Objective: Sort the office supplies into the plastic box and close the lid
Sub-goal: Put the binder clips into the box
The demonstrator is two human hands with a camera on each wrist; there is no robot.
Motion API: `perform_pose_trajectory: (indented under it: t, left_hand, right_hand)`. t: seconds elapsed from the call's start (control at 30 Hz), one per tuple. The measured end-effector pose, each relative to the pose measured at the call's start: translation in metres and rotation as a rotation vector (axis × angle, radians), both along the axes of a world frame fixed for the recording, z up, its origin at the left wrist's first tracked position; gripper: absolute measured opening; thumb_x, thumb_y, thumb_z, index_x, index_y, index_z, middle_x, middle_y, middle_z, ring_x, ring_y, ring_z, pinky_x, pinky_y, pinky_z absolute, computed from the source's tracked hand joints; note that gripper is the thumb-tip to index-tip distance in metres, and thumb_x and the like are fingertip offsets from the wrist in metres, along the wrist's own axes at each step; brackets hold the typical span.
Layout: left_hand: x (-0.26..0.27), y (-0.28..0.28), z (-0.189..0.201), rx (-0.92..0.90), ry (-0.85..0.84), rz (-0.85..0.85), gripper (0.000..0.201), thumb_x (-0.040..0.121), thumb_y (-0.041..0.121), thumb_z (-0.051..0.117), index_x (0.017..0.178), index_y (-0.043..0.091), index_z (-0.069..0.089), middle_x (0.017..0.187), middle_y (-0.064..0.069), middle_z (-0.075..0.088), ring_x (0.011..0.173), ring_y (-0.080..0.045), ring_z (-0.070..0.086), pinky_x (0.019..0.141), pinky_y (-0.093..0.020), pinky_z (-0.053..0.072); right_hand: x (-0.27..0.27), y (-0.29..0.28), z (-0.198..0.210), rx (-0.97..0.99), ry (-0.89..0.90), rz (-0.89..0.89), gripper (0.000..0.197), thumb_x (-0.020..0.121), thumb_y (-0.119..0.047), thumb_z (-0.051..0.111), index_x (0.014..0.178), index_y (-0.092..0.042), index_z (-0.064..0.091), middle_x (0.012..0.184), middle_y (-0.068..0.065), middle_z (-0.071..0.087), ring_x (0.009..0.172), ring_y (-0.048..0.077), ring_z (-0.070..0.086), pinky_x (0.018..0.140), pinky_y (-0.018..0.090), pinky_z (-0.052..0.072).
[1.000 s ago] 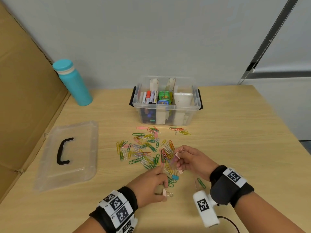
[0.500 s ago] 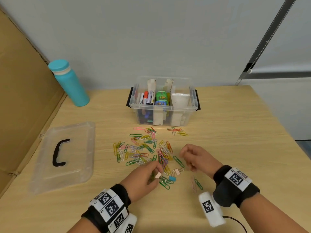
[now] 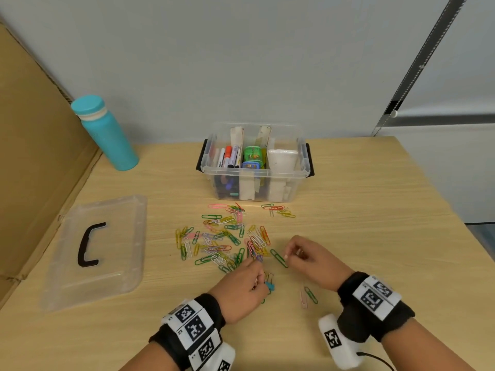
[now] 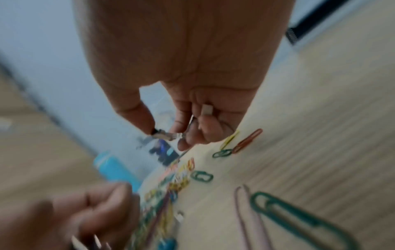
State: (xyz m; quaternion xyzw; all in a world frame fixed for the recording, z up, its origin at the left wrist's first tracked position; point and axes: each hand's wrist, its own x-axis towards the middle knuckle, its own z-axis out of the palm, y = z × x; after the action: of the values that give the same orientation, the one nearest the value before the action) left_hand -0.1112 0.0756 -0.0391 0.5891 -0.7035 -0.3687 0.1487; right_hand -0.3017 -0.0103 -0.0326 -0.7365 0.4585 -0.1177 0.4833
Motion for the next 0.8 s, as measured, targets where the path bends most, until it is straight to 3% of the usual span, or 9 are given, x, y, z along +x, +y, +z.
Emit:
perform_pose_trajectory:
  t: [0.13, 0.2, 0.27, 0.33, 0.43, 0.5, 0.6, 0.7, 0.8]
  left_hand:
    - [0.002, 0.0, -0.003, 0.043, 0.14, 0.061, 0.02, 0.095, 0.018, 0.041, 0.076, 0.019, 0.036, 0.071, 0.007, 0.038, 0.064, -0.008, 0.033, 0.062, -0.021, 0.03]
    - [0.006, 0.0, -0.005, 0.068, 0.235, 0.105, 0.02, 0.092, 0.026, 0.041, 0.074, 0.02, 0.037, 0.069, 0.005, 0.038, 0.064, -0.009, 0.033, 0.067, -0.025, 0.033]
    - [0.012, 0.001, -0.004, 0.065, 0.286, 0.154, 0.027, 0.082, 0.044, 0.037, 0.075, 0.018, 0.042, 0.071, 0.0, 0.042, 0.067, -0.012, 0.038, 0.07, -0.028, 0.034]
    - [0.021, 0.0, -0.004, 0.052, 0.283, 0.207, 0.037, 0.073, 0.051, 0.031, 0.077, 0.018, 0.047, 0.076, -0.003, 0.046, 0.073, -0.02, 0.043, 0.071, -0.029, 0.035]
    - [0.035, -0.001, -0.003, 0.031, 0.268, 0.262, 0.04, 0.076, 0.048, 0.033, 0.08, 0.012, 0.05, 0.079, 0.0, 0.05, 0.084, -0.024, 0.052, 0.079, -0.035, 0.041]
    - [0.044, 0.0, -0.003, 0.025, 0.253, 0.283, 0.027, 0.083, 0.039, 0.037, 0.077, 0.016, 0.049, 0.077, 0.002, 0.05, 0.084, -0.014, 0.054, 0.086, -0.037, 0.043]
    - [0.054, 0.002, -0.004, 0.008, 0.237, 0.304, 0.019, 0.093, 0.022, 0.041, 0.076, 0.016, 0.048, 0.075, 0.004, 0.049, 0.074, 0.007, 0.048, 0.08, -0.028, 0.04]
    - [0.061, 0.004, -0.004, -0.008, 0.224, 0.332, 0.02, 0.09, 0.025, 0.038, 0.077, 0.015, 0.05, 0.076, 0.008, 0.052, 0.073, 0.007, 0.048, 0.074, -0.024, 0.037]
    - [0.066, 0.004, -0.002, -0.025, 0.223, 0.356, 0.026, 0.085, 0.036, 0.04, 0.078, 0.013, 0.051, 0.074, 0.009, 0.051, 0.071, 0.003, 0.047, 0.07, -0.023, 0.036]
  right_hand:
    - [-0.019, -0.01, 0.008, 0.543, -0.578, -0.356, 0.015, 0.073, -0.02, 0.044, 0.083, -0.01, 0.05, 0.071, 0.01, 0.055, 0.056, 0.02, 0.045, 0.047, 0.025, 0.029]
    - [-0.024, -0.01, 0.011, 0.632, -0.669, -0.407, 0.016, 0.083, -0.019, 0.038, 0.085, -0.011, 0.051, 0.07, 0.01, 0.05, 0.055, 0.019, 0.044, 0.047, 0.025, 0.028]
    - [-0.025, -0.008, 0.009, 0.527, -0.52, -0.367, 0.02, 0.095, -0.018, 0.036, 0.086, -0.012, 0.053, 0.068, 0.006, 0.046, 0.055, 0.017, 0.042, 0.047, 0.025, 0.029]
    - [-0.022, -0.003, 0.005, 0.225, -0.221, -0.171, 0.013, 0.096, -0.019, 0.046, 0.087, -0.019, 0.057, 0.07, -0.002, 0.052, 0.055, 0.011, 0.046, 0.05, 0.024, 0.035]
    - [-0.011, 0.009, -0.002, -0.163, 0.176, 0.269, 0.013, 0.091, -0.023, 0.053, 0.099, -0.034, 0.054, 0.066, -0.009, 0.053, 0.056, 0.007, 0.047, 0.062, 0.028, 0.042]
    - [0.001, 0.017, -0.001, -0.285, 0.352, 0.441, 0.023, 0.09, -0.026, 0.052, 0.111, -0.036, 0.051, 0.07, -0.01, 0.054, 0.063, 0.006, 0.049, 0.066, 0.028, 0.042]
    - [0.015, 0.02, -0.002, -0.397, 0.429, 0.541, 0.027, 0.093, -0.026, 0.048, 0.12, -0.031, 0.048, 0.106, -0.002, 0.062, 0.09, 0.018, 0.057, 0.077, 0.032, 0.047]
    - [0.022, 0.019, -0.002, -0.442, 0.477, 0.575, 0.026, 0.095, -0.026, 0.048, 0.121, -0.027, 0.047, 0.116, 0.0, 0.059, 0.105, 0.021, 0.052, 0.081, 0.035, 0.047]
    - [0.023, 0.017, -0.002, -0.435, 0.491, 0.587, 0.026, 0.091, -0.029, 0.049, 0.116, -0.023, 0.047, 0.115, -0.001, 0.057, 0.105, 0.02, 0.05, 0.078, 0.033, 0.045]
